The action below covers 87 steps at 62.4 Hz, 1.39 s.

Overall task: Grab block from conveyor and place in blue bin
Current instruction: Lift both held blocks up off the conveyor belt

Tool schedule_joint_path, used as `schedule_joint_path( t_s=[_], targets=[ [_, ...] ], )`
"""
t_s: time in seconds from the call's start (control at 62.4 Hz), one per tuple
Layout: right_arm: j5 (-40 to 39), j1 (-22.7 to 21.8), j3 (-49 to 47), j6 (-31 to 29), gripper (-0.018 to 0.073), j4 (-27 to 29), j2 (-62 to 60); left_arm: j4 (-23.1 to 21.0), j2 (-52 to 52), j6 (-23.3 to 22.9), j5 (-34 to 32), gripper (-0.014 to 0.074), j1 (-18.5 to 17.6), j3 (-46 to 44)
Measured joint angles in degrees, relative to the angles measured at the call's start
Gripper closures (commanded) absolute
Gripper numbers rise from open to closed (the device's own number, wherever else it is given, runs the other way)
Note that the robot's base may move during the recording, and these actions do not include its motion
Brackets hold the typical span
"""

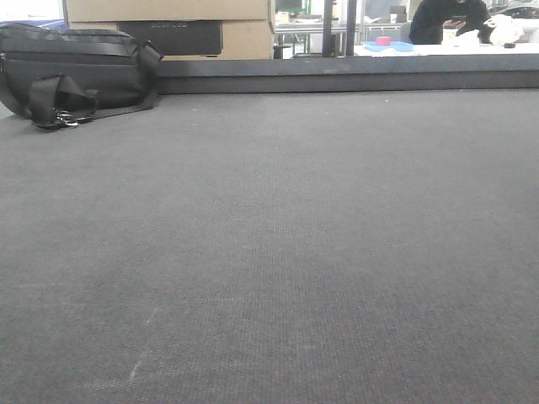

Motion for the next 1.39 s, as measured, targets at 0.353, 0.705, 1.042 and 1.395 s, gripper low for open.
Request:
schedule_joint_path(
  t_s=[0.353, 0.705, 1.042, 1.395],
  targets=[
    [0.08, 0.0, 0.0, 0.0, 0.0721, 0.0, -4.73, 0.41, -1.57, 0.0, 0.11, 0.0708, -0.99, 0.12],
    [0.08, 0.0, 0.0, 0.0, 0.0721, 0.0, -4.79, 4.18, -3.65, 0.0, -2.2, 0.0708, -5.86, 0.12],
    [0.08, 0.0, 0.0, 0.0, 0.0721, 0.0, -4.79, 4.53, -3.78, 0.0, -5.02, 0.0708, -5.86, 0.12],
    [0.08, 0.0, 0.0, 0.0, 0.0721, 0.0, -4.79, 4.53, -3.78, 0.0, -5.14, 0.0708, -5.86, 0.12]
  ],
)
